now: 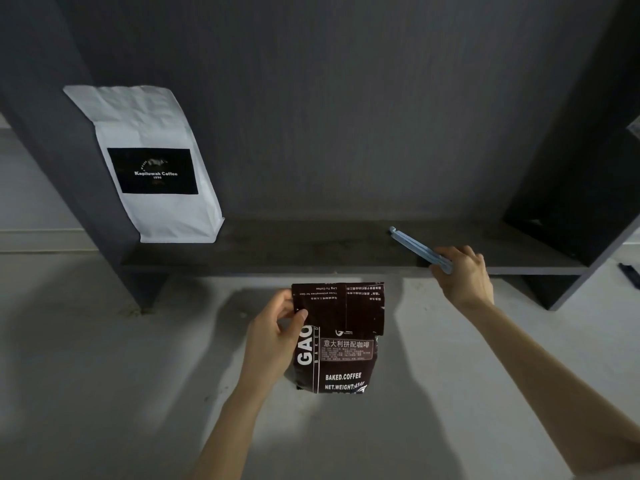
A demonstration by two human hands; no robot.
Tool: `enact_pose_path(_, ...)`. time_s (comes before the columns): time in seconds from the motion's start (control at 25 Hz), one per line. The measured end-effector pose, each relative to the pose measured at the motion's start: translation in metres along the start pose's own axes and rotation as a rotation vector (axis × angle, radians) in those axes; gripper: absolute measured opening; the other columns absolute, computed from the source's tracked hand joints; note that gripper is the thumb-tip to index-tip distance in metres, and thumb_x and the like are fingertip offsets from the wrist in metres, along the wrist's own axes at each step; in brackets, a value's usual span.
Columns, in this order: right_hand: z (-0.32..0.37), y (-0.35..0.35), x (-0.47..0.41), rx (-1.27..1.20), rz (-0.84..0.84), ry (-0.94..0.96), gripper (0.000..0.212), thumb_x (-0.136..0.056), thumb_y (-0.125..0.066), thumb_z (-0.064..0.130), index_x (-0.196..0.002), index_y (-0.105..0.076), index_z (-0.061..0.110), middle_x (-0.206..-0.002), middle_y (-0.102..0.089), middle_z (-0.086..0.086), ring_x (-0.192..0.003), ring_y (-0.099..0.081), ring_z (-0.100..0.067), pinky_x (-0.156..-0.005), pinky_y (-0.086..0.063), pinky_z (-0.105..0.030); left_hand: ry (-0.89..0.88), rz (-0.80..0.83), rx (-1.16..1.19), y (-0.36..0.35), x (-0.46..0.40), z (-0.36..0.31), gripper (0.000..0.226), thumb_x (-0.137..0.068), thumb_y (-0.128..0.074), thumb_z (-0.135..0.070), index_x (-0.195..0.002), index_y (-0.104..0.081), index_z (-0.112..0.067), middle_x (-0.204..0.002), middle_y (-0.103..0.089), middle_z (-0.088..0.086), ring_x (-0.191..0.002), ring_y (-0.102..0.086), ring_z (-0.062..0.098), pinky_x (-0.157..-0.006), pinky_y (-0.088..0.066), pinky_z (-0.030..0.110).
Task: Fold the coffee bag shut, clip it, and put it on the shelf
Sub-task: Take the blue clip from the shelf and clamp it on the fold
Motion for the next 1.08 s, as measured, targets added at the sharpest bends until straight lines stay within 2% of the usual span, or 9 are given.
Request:
enact_pose_path(0.2, -0.001, 0.001, 0.004, -0.042, -0.054, 0.026, 0.029, -0.084, -0.055, 0.006, -0.113, -0.055, 0.008, -0.109, -0.054, -0.021, -0.098, -0.049, -0.038, -0.076, -0.047, -0.045, -0.005, -0.010, 0.007, 0.001, 0.001, -0.001, 0.040, -0.080, -0.058, -0.003, -0.078, -0.049, -0.042, -0.079, -0.059, -0.025, -0.075, -0.055, -0.021, -0.066, -0.037, -0.004)
enact_pose_path(0.32, -0.006, 0.006, 0.009, -0.108, -0.104, -0.019, 0.030, -0.084, -0.056, 0.008, -0.114, -0.055, 0.008, -0.110, -0.052, -0.022, -0.088, -0.054, -0.038, -0.075, -0.048, -0.044, -0.030, -0.033, -0.003, 0.000, 0.004, -0.004, 0.035, -0.080, -0.058, -0.002, -0.083, -0.048, -0.036, -0.079, -0.057, -0.026, -0.075, -0.052, -0.024, -0.065, -0.035, -0.006)
enact_pose_path(0.52, 0.007, 0.026, 0.024, -0.270, -0.153, 0.007, 0.031, -0.082, -0.058, 0.006, -0.113, -0.056, 0.011, -0.107, -0.052, -0.018, -0.085, -0.052, -0.024, -0.074, -0.043, -0.032, -0.043, 0.003, 0.001, 0.000, 0.002, 0.000, 0.024, -0.080, -0.058, -0.003, -0.097, -0.055, -0.020, -0.083, -0.057, -0.026, -0.076, -0.055, -0.020, -0.066, -0.035, -0.007)
enact_pose_path(0.6, 0.019, 0.032, 0.040, -0.379, -0.142, 0.040, 0.032, -0.082, -0.057, 0.006, -0.113, -0.056, 0.015, -0.106, -0.053, -0.013, -0.082, -0.054, -0.017, -0.070, -0.047, -0.024, -0.033, 0.009, 0.038, 0.000, 0.001, 0.000, 0.031, -0.080, -0.058, -0.003, -0.107, -0.052, -0.018, -0.087, -0.058, -0.022, -0.079, -0.056, -0.011, -0.068, -0.037, -0.005)
enact_pose_path(0.64, 0.026, 0.035, 0.050, -0.473, -0.123, 0.051, 0.031, -0.082, -0.057, 0.005, -0.110, -0.057, 0.020, -0.104, -0.053, -0.009, -0.077, -0.057, -0.012, -0.065, -0.049, -0.015, -0.036, 0.009, 0.080, 0.000, 0.002, -0.001, 0.037, -0.080, -0.058, -0.002, -0.109, -0.048, -0.023, -0.092, -0.058, -0.017, -0.084, -0.056, -0.007, -0.069, -0.039, -0.003)
enact_pose_path(0.72, 0.043, 0.040, 0.071, -0.671, -0.075, 0.106, 0.033, -0.082, -0.056, 0.001, -0.097, -0.060, 0.030, -0.097, -0.055, -0.005, -0.069, -0.059, -0.002, -0.057, -0.048, -0.006, -0.054, 0.001, 0.155, 0.001, 0.002, -0.004, 0.046, -0.079, -0.057, 0.001, -0.099, -0.038, -0.036, -0.099, -0.056, -0.011, -0.087, -0.059, 0.003, -0.069, -0.044, 0.003)
enact_pose_path(0.84, 0.061, 0.044, 0.097, -0.842, 0.012, 0.224, 0.046, -0.078, -0.055, -0.008, -0.088, -0.060, 0.036, -0.085, -0.058, -0.008, -0.065, -0.058, 0.002, -0.058, -0.045, -0.005, -0.073, 0.005, 0.133, 0.002, 0.005, -0.007, 0.044, -0.080, -0.057, 0.002, -0.087, -0.039, -0.038, -0.098, -0.053, -0.017, -0.089, -0.059, 0.006, -0.066, -0.045, 0.004)
enact_pose_path(1.08, 0.062, 0.020, 0.121, -0.758, 0.109, 0.275, 0.044, -0.078, -0.058, -0.007, -0.088, -0.061, 0.035, -0.084, -0.058, 0.007, -0.066, -0.056, -0.001, -0.058, -0.042, -0.011, -0.061, 0.037, 0.122, 0.005, 0.009, -0.009, 0.035, -0.083, -0.056, -0.005, -0.085, -0.048, -0.039, -0.097, -0.058, -0.015, -0.095, -0.057, 0.002, -0.075, -0.043, 0.003)
Point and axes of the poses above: each hand's wrist, its own x-axis away from the middle knuckle, its own y-axis out of the back of the hand, z = x × y, the point moved 4 cm from there along -x, towards the middle knuckle
